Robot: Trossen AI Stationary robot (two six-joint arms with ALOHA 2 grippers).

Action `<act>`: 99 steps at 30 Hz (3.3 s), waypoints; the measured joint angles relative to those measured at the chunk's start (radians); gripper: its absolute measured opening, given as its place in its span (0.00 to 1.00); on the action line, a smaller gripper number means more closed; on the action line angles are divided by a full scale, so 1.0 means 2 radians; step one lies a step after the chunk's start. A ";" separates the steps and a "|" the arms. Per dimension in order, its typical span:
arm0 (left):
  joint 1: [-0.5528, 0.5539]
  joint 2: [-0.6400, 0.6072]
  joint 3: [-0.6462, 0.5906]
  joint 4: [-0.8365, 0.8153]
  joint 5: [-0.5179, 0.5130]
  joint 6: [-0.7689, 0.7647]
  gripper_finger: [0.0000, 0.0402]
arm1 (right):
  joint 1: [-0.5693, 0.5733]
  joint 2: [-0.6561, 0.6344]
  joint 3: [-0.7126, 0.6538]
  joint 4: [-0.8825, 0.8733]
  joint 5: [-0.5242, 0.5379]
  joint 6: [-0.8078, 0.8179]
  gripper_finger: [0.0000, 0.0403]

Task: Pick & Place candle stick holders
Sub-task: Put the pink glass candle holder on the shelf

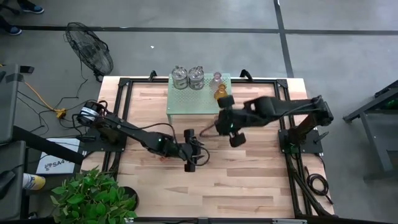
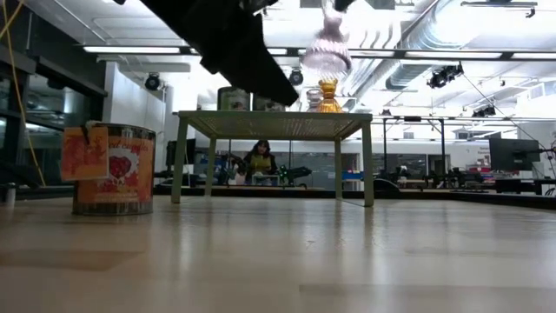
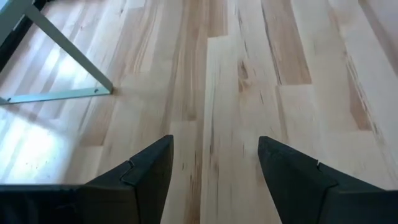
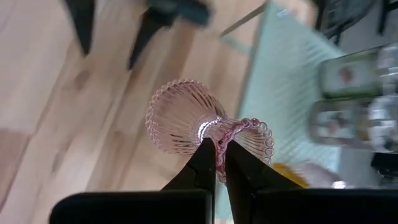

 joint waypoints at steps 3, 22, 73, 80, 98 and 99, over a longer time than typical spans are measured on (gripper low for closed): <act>0.000 0.000 0.000 -0.007 -0.001 -0.001 0.57 | -0.026 0.000 0.032 0.005 -0.004 -0.018 0.02; -0.004 -0.088 -0.091 0.010 -0.053 -0.039 0.57 | -0.192 0.039 0.052 0.095 -0.086 -0.114 0.02; -0.006 -0.145 -0.151 0.054 -0.053 -0.067 0.57 | -0.232 0.104 0.053 0.038 -0.084 -0.112 0.03; -0.006 -0.145 -0.151 0.054 -0.051 -0.067 0.57 | -0.231 0.104 0.053 0.040 -0.088 -0.111 0.06; -0.006 -0.145 -0.151 0.054 -0.048 -0.067 0.57 | -0.231 0.107 0.050 0.063 -0.101 -0.110 0.19; -0.006 -0.145 -0.151 0.054 -0.048 -0.067 0.57 | -0.231 0.107 0.050 0.067 -0.102 -0.110 0.20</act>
